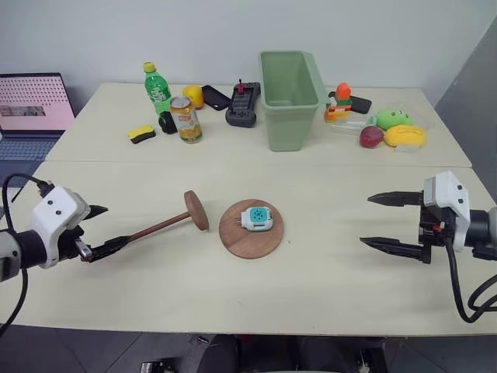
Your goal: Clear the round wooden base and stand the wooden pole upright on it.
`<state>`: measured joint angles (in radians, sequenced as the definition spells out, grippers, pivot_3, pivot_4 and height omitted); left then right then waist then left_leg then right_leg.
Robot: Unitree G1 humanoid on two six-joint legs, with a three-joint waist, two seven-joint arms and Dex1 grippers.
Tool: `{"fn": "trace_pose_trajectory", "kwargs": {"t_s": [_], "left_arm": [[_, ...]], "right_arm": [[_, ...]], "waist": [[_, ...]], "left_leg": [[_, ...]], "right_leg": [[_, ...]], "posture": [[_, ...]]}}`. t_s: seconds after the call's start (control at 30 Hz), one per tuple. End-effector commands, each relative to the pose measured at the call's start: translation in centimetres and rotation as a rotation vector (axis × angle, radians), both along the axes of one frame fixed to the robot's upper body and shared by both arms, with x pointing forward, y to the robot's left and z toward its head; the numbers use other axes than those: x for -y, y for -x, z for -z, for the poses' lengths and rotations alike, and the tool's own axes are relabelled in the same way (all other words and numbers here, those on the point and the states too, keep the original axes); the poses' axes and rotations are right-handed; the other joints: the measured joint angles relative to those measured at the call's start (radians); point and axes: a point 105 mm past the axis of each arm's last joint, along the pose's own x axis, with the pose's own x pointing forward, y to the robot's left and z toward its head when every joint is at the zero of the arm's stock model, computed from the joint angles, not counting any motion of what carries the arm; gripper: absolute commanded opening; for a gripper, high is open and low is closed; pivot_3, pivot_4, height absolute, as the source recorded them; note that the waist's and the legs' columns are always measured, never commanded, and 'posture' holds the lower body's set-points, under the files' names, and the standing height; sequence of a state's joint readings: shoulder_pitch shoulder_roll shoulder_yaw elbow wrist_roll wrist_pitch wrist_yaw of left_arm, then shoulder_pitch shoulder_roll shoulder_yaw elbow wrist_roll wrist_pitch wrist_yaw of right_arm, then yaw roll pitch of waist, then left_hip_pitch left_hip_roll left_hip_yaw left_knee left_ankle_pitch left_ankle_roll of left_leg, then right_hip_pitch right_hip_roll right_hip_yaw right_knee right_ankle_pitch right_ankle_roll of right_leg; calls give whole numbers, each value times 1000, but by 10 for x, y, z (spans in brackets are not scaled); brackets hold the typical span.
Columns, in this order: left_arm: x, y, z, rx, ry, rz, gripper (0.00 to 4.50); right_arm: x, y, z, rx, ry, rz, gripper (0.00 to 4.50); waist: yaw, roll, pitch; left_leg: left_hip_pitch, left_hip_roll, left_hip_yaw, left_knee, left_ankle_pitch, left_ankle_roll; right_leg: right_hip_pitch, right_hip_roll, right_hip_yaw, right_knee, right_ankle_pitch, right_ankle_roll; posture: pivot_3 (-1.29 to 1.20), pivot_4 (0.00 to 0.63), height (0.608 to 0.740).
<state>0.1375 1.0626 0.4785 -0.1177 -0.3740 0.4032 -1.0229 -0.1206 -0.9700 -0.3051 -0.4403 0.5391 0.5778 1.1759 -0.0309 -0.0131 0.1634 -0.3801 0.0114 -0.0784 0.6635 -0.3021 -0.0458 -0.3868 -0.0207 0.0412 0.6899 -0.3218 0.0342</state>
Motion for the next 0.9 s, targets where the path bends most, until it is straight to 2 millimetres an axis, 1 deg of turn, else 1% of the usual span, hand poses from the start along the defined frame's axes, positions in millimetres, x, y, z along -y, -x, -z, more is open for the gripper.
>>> {"fn": "trace_pose_trajectory", "kwargs": {"t_s": [0.03,0.23,0.33,0.43,0.53,0.7,0.8,0.87,0.9], "left_arm": [[1,-2,-10,45,-20,9,4500],[0,-3,-11,72,-35,6,4500],[2,-2,-13,66,11,11,4500],[3,0,-14,84,14,25,4500],[1,-1,-15,106,-14,22,4500],[-5,2,-17,96,-35,16,4500],[-7,4,-17,80,-100,44,4500],[-3,2,-20,97,-119,65,4500],[7,1,-24,109,-91,96,4500]], "right_arm": [[-4,2,-11,50,-2,-21,4483],[-4,-2,-10,57,-2,-18,4483],[-6,-5,-9,66,-2,-16,4483],[-8,-4,-9,33,-9,-26,4483],[-7,-4,-10,28,-7,-25,4483],[-5,-3,-12,9,-8,-18,4483],[-7,-5,-16,14,-16,-19,4483],[-10,-5,-18,28,-15,-33,4483],[-13,-6,-19,44,-14,-46,4483]], "waist": [[0,0,0],[0,0,0],[0,0,0],[0,0,0],[1,0,0],[1,0,0],[1,0,0],[1,0,0],[1,0,0]], "left_leg": [[0,0,0,0,0,0],[0,0,0,0,0,0],[0,0,0,0,0,0],[0,0,0,0,0,0],[0,0,0,0,0,0],[0,0,0,0,0,0],[0,0,0,0,0,0],[0,0,0,0,0,0],[0,0,0,0,0,0]], "right_leg": [[0,0,0,0,0,0],[0,0,0,0,0,0],[0,0,0,0,0,0],[0,0,0,0,0,0],[0,0,0,0,0,0],[0,0,0,0,0,0],[0,0,0,0,0,0],[0,0,0,0,0,0],[0,0,0,0,0,0]], "posture": [[0,150,740],[0,150,740],[0,150,740],[0,150,740],[0,150,740],[0,150,740],[0,150,740],[0,150,740],[0,150,740]]}}
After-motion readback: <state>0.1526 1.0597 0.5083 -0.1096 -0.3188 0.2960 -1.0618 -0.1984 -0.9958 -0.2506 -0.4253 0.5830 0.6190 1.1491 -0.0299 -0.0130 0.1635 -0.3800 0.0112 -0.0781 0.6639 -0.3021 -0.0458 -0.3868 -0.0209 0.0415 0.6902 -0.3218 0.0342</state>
